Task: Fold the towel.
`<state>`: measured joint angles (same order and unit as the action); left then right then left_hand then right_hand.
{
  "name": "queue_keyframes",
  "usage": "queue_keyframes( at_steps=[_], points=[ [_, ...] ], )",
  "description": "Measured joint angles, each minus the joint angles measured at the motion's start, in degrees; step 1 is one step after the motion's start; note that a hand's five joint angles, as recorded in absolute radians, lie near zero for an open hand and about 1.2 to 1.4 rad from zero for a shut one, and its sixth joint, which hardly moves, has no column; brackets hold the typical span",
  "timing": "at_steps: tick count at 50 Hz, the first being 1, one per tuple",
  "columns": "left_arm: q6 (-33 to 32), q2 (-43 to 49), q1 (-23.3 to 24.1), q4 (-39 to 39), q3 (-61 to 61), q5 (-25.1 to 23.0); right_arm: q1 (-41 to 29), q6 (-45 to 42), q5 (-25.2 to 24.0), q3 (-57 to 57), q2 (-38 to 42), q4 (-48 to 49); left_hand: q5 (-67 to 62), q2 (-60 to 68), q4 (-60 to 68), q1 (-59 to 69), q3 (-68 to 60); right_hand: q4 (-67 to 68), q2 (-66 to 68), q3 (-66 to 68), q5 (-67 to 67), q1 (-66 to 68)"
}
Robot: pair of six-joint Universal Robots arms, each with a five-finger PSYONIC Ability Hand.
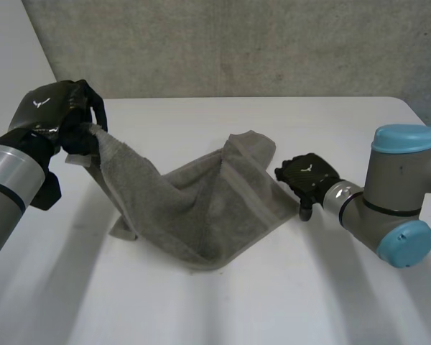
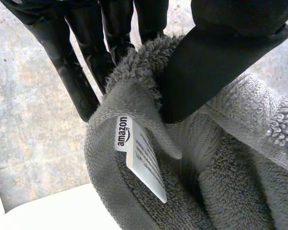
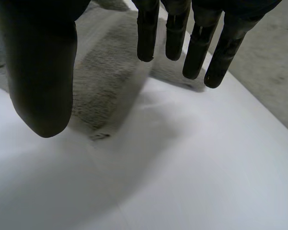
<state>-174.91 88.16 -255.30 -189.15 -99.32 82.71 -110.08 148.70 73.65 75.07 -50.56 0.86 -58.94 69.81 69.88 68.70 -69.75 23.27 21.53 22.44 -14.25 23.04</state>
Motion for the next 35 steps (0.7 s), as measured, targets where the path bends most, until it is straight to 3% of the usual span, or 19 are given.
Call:
queue_keyframes(
  at_steps=[9,35],
  points=[
    [-0.1,0.2,0.0,-1.1,-0.8,0.0,-0.1,-2.6,-5.4,-2.5,3.9,1.2,0.0,0.0,0.0,0.0,0.0,6.8,8.3,7.7,-6.3,7.2],
    [-0.1,0.3,0.1,-2.3,-1.4,0.0,-0.4,-7.1,-4.7,-6.7,8.8,3.2,0.0,0.0,0.0,0.0,0.0,16.1,16.6,16.9,-11.8,16.5]
  ],
)
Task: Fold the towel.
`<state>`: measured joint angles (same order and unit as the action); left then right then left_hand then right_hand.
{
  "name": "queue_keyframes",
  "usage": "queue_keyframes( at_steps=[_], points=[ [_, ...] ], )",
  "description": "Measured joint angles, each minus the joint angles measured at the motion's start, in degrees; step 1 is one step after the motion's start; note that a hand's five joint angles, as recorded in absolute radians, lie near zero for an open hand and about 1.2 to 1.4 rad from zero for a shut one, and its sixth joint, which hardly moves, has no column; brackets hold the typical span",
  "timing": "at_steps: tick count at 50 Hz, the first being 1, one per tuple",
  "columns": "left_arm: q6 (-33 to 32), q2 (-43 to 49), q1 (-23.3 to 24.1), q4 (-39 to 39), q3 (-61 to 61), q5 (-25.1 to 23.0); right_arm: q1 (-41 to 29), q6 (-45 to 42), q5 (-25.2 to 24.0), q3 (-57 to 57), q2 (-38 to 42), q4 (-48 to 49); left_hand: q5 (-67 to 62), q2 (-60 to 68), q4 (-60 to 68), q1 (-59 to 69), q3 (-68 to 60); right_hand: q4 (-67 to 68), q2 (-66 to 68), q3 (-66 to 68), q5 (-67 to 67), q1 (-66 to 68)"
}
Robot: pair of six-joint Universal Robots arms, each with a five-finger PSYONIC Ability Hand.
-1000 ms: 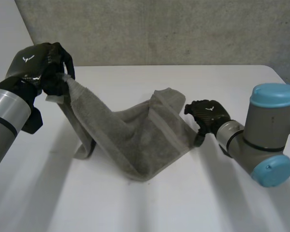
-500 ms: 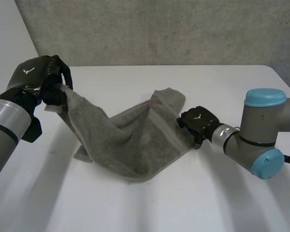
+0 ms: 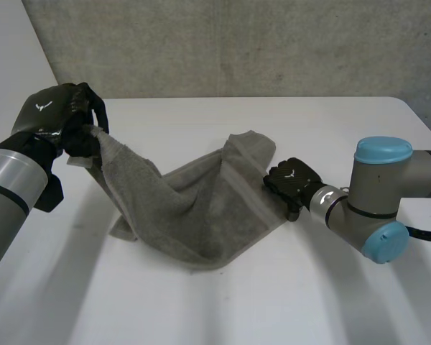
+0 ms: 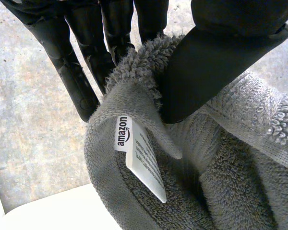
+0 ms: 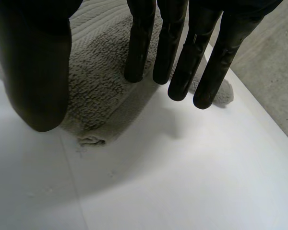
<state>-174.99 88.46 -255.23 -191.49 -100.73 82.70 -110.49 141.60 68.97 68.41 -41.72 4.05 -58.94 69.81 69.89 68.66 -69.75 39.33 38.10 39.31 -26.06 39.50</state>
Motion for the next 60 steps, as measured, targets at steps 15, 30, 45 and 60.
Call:
queue_keyframes(
  at_steps=[15,30,45,60],
  points=[
    [0.0,0.0,0.0,0.0,-0.1,0.0,-0.6,0.1,0.7,-3.2,1.5,0.2,0.0,0.0,0.0,0.0,0.0,0.3,0.0,0.2,-4.1,0.3],
    [0.0,0.0,0.0,-0.8,-0.4,0.0,-0.7,0.2,0.7,-4.7,2.7,0.2,0.0,0.0,0.0,0.0,0.0,2.7,3.3,2.7,-5.3,2.4],
    [0.0,0.1,0.0,-0.9,-0.5,0.0,-2.7,0.5,0.5,-5.5,3.4,0.2,0.0,0.0,0.0,0.0,0.0,11.0,12.3,10.9,-13.8,10.8],
    [0.0,0.1,0.1,-0.9,-0.5,0.0,-3.1,0.6,0.3,-6.1,3.4,0.1,0.0,0.0,0.0,0.0,0.0,29.1,30.1,28.8,-32.6,29.7]
  ],
)
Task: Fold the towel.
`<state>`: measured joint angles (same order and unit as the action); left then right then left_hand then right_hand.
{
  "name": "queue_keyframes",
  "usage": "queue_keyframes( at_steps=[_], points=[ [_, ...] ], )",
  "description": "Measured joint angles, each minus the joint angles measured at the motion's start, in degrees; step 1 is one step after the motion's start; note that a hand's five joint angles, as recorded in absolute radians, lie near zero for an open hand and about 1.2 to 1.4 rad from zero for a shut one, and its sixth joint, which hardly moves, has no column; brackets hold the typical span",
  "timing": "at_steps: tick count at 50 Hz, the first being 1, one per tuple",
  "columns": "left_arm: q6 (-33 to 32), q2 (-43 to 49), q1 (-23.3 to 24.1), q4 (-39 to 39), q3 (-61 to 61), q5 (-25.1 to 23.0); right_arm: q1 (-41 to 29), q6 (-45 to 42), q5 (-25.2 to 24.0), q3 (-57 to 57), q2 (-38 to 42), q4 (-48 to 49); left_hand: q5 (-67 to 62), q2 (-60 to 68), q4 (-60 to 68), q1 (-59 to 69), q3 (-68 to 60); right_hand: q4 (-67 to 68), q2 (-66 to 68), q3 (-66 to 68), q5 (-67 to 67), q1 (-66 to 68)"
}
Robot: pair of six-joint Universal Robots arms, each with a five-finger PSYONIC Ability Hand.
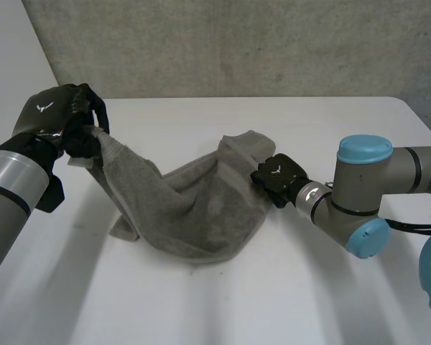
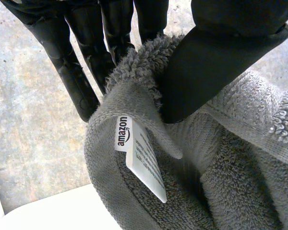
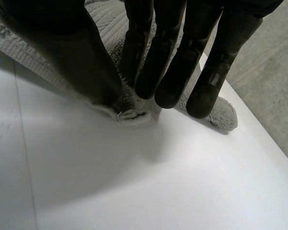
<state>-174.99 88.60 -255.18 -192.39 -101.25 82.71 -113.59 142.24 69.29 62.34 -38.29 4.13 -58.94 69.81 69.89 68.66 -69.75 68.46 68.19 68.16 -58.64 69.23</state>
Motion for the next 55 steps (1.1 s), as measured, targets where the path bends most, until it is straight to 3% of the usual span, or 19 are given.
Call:
queue_keyframes(
  at_steps=[4,14,21,27,39,47,55],
  points=[
    [0.0,0.0,0.0,0.0,0.0,0.0,0.0,0.0,-0.2,0.0,0.3,0.0,0.0,0.0,0.0,0.0,0.0,7.9,7.8,8.2,-7.7,6.2],
    [0.0,0.6,0.0,-0.1,-0.1,0.0,0.2,2.2,-0.4,-0.3,-0.8,-0.5,0.0,0.0,0.0,0.0,0.0,8.2,8.1,8.5,-7.7,6.2],
    [-0.4,1.9,0.0,-0.1,0.0,0.1,2.9,7.4,-0.2,0.2,-8.3,-2.3,0.0,0.0,0.0,0.0,0.0,8.2,8.1,8.5,-7.7,6.2],
    [-0.7,2.8,-0.1,0.1,0.0,0.2,8.0,8.5,-0.4,1.5,-18.3,-10.4,0.0,0.0,0.0,0.0,0.0,8.2,8.1,8.5,-8.2,6.2],
    [-1.9,2.8,-0.1,0.8,-2.7,0.0,19.5,-3.3,-0.7,8.1,-35.8,-37.2,0.0,0.0,0.0,0.0,0.0,8.2,8.1,8.5,-8.2,6.2],
    [-9.0,2.5,0.0,3.1,-6.0,-0.1,25.2,-8.0,-1.2,13.6,-47.1,-42.0,0.0,0.0,0.0,0.0,0.0,8.2,8.1,8.5,-8.2,6.2],
    [-17.6,1.9,0.1,6.8,-8.2,-0.2,28.3,-13.3,-3.1,19.9,-51.0,-44.2,0.0,0.0,0.0,0.0,0.0,8.2,8.1,8.5,-8.3,6.2]
  ],
)
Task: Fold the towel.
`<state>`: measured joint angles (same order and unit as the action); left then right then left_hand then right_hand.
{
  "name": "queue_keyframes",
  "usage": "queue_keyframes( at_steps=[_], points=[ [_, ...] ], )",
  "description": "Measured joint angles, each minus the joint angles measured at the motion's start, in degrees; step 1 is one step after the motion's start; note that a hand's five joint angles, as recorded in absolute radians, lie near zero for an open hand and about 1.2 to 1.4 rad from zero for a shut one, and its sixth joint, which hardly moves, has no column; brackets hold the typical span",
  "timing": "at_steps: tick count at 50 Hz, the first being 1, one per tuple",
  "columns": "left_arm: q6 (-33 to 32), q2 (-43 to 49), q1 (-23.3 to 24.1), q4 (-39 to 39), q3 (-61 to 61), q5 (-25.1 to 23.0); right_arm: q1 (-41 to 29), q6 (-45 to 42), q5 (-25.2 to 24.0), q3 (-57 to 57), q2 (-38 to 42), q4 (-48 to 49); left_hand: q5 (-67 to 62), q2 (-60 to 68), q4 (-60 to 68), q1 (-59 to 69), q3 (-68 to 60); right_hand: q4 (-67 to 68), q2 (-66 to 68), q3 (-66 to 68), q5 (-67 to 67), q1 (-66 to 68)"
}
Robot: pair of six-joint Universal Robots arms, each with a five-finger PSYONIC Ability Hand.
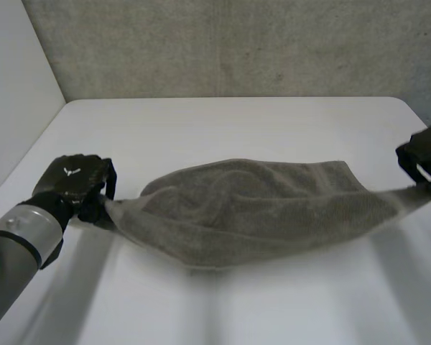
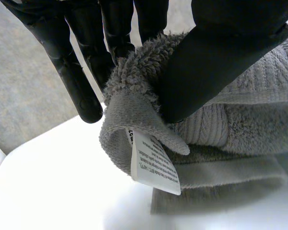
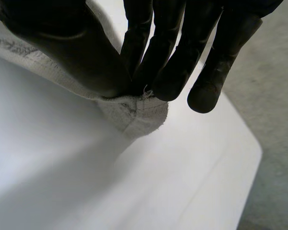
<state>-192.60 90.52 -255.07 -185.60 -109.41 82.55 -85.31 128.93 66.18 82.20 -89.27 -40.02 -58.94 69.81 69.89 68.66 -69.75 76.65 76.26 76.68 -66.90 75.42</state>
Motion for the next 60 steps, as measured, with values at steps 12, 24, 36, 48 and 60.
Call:
queue_keyframes(
  at_steps=[12,24,36,48,60],
  points=[
    [-6.9,1.2,-1.6,2.7,0.6,-0.6,3.5,-9.2,-0.3,5.1,5.5,-0.6,0.0,0.0,0.0,0.0,0.0,0.0,0.0,0.0,0.0,0.0],
    [-6.8,15.4,-0.5,1.7,16.5,-2.4,-1.1,0.5,2.0,-7.6,20.5,8.1,0.0,0.0,0.0,0.0,0.0,0.0,0.0,0.0,0.0,0.0],
    [1.2,27.5,1.8,-5.4,51.5,-2.0,-12.6,21.0,7.9,-47.4,36.3,21.7,0.0,0.0,0.0,0.0,0.0,0.0,0.0,0.0,-0.1,0.1],
    [8.4,28.0,1.8,-11.8,60.8,0.1,-13.5,31.4,11.6,-61.4,36.9,21.0,0.0,0.0,0.0,0.0,0.0,0.0,0.0,0.0,-0.1,0.1],
    [7.5,26.0,-1.9,-11.7,33.5,-3.8,-12.2,24.0,2.4,-32.2,27.3,17.6,0.0,0.0,0.0,0.0,0.0,0.0,0.0,0.0,-0.1,0.1]
  ],
)
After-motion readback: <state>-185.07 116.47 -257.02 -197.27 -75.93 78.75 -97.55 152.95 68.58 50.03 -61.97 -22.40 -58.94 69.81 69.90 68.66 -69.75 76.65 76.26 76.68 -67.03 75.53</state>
